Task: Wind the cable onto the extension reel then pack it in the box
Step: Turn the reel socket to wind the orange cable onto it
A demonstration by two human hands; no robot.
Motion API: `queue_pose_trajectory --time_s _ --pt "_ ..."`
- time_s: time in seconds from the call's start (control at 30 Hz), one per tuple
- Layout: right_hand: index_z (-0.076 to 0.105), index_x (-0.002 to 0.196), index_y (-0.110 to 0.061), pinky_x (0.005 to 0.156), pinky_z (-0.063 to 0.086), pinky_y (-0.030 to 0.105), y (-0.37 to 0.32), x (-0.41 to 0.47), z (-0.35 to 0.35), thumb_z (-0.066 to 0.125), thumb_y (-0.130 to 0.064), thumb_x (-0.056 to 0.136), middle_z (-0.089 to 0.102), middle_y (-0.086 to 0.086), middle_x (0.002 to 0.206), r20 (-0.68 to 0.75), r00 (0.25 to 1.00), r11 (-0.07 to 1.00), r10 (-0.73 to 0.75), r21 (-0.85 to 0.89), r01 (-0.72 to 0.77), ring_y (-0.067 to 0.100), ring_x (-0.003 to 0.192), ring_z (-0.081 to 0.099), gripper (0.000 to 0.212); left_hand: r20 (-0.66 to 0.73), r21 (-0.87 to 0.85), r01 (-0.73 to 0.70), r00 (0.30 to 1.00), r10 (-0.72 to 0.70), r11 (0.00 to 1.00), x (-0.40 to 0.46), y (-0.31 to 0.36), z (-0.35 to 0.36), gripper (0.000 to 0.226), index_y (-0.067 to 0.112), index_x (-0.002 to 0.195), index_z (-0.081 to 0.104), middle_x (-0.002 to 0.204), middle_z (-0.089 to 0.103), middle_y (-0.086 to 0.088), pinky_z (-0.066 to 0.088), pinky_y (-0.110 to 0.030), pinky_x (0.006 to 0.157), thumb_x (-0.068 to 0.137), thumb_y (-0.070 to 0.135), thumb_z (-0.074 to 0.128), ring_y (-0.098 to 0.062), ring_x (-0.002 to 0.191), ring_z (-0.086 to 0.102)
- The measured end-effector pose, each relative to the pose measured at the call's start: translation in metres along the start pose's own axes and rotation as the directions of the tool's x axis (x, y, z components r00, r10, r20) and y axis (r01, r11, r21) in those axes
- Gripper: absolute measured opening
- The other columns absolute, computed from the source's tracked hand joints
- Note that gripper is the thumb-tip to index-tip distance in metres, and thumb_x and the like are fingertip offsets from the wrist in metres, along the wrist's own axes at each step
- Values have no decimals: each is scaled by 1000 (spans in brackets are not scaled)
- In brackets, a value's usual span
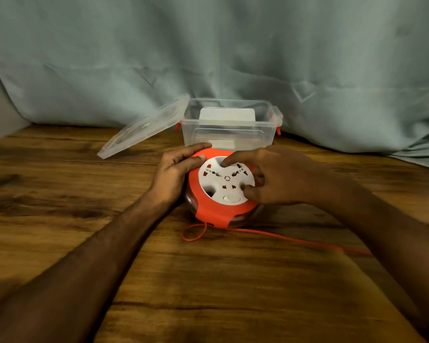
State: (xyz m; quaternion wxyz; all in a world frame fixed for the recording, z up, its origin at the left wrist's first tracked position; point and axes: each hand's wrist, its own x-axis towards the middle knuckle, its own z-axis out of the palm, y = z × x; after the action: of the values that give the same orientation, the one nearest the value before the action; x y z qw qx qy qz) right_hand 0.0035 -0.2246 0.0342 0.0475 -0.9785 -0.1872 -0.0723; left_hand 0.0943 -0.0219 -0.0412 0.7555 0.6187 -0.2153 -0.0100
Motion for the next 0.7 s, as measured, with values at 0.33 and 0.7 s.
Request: queue_pose_trajectory --time_s 0.33,0.7 --pt "53 126 -48 70 42 27 -3 -4 -3 62 -71 68 66 -20 103 -127 991 983 -32 -182 9 8 93 57 63 75 -12 -78 994 78 997 -5 6 0 35 5 125 67 110 74 -14 58 -33 84 93 0 54 -24 97 70" --pt "52 65 -29 62 39 28 -18 1 11 36 -95 54 63 -9 72 -258 966 976 35 -201 -89 12 64 53 69 71 11 -71 995 70 997 -6 6 1 37 9 125 69 116 74 -16 56 -40 93 90 8 55 -28 105 70"
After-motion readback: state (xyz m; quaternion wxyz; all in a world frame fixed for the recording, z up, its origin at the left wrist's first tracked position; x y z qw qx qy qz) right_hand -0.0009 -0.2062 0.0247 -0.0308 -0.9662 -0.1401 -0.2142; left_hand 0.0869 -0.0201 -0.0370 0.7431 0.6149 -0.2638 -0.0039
